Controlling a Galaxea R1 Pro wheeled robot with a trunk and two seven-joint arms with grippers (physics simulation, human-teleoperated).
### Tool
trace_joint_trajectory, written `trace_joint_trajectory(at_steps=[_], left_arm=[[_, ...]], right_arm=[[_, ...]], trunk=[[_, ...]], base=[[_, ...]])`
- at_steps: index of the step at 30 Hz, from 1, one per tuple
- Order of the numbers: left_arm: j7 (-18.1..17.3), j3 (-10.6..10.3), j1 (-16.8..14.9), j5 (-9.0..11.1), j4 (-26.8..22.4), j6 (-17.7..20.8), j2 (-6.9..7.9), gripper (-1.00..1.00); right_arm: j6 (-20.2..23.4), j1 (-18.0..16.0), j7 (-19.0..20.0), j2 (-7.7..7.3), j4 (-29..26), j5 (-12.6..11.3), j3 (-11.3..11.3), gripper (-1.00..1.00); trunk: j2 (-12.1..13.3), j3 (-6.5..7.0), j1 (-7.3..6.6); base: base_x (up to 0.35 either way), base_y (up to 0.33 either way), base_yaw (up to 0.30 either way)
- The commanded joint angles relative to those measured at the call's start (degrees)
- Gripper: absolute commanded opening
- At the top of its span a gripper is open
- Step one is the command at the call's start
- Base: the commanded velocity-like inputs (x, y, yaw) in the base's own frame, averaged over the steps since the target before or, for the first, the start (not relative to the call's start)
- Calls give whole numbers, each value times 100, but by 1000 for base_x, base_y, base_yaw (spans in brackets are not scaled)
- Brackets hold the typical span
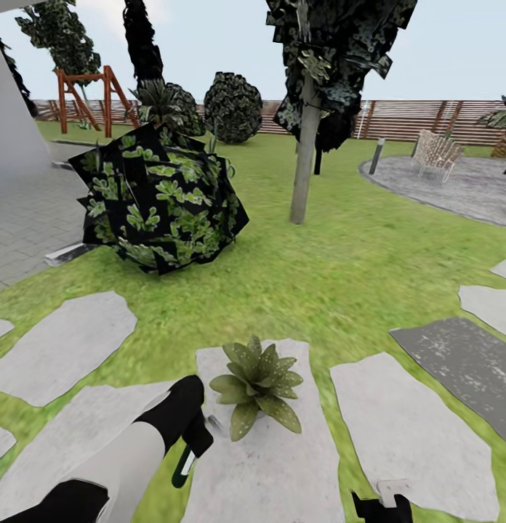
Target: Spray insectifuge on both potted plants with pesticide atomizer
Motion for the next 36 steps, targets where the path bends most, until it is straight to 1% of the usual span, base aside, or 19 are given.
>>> trace_joint_trajectory(at_steps=[1, 4, 8, 9, 10, 11, 13, 15, 19, 23, 24, 25, 27, 28, 29, 30, 32, 34, 36], left_arm=[[-60, -11, 1, -52, -6, 16, 2, -100], [-59, -17, -3, -57, 10, 16, -2, -100], [-57, -11, 17, -56, 47, 16, -4, -100], [-41, -17, 70, -91, 170, 10, 2, -100], [-37, -55, 84, -252, 208, 13, 5, -100], [-41, -80, 87, -366, 213, 20, 4, -100], [-57, -78, 72, -474, 208, 37, -18, -100], [-66, -73, 46, -495, 193, 41, -61, -100], [-69, -67, 43, -497, 202, 30, -71, -100], [-77, -126, 34, -491, 213, 28, -116, -100], [-147, -162, 5, -491, 213, 31, -119, -100], [-288, -178, -13, -493, 213, 32, -118, -100], [-662, -214, -27, -507, 179, 24, -116, -100], [-797, -270, -29, -522, 161, 24, -116, -100], [-943, -418, -31, -558, 144, 27, -114, -100], [-1027, -608, -34, -589, 135, 36, -117, -100], [-1092, -842, -41, -607, 121, 55, -123, -100], [-1119, -935, -91, -599, 38, 74, -127, -100], [-1240, -959, -171, -589, -75, 83, -128, -100]], right_arm=[[-19, -5, 27, 0, 7, 28, -50, 100], [-19, -5, 27, 0, 6, 28, -50, 100], [-19, -5, 27, 0, 7, 28, -50, 100], [-19, -5, 27, 0, 5, 28, -50, 100], [-19, -5, 27, 0, 5, 28, -50, 100], [-19, -5, 27, 0, 7, 28, -50, 100], [-19, -5, 27, 0, 7, 28, -50, 100], [-18, -5, 27, 0, 6, 28, -50, 100], [-19, -5, 27, 0, 6, 28, -50, 100], [-19, -5, 27, 0, 8, 28, -50, 100], [-19, -5, 27, 0, 8, 28, -50, 100], [-18, -5, 27, 0, 6, 28, -50, 100], [-19, -5, 27, 0, 5, 28, -50, 100], [-19, -5, 27, 0, 5, 28, -50, 100], [-19, -5, 27, 0, 6, 28, -50, 100], [-19, -5, 27, 0, 9, 28, -50, 100], [-19, -5, 27, 0, 8, 28, -50, 100], [-19, -5, 27, 0, 10, 28, -50, 100], [-19, -5, 27, 0, 11, 28, -47, 100]], trunk=[[-2, -5, -1], [-2, -5, -1], [-2, -5, -1], [-2, -5, -1], [-2, -5, -1], [-2, -5, -1], [-2, -5, -1], [-2, -5, -1], [-2, -5, -1], [-2, -5, -1], [-2, -5, -1], [-2, -5, -1], [-2, -5, -1], [-2, -5, -1], [-2, -5, -1], [-2, -5, -1], [-2, -5, -1], [-2, -5, -1], [-2, -5, -1]], base=[[0, 0, -286], [38, 45, -172], [190, 204, -23], [156, 153, -2], [54, 52, -1], [27, 27, 0], [10, 10, 0], [103, 1, 0], [270, 0, 0], [95, 0, 0], [15, 0, 0], [8, 0, 0], [3, 0, 0], [2, 0, 0], [0, 0, 0], [0, 0, 0], [0, 0, 0], [0, 0, 0], [0, 0, 0]])
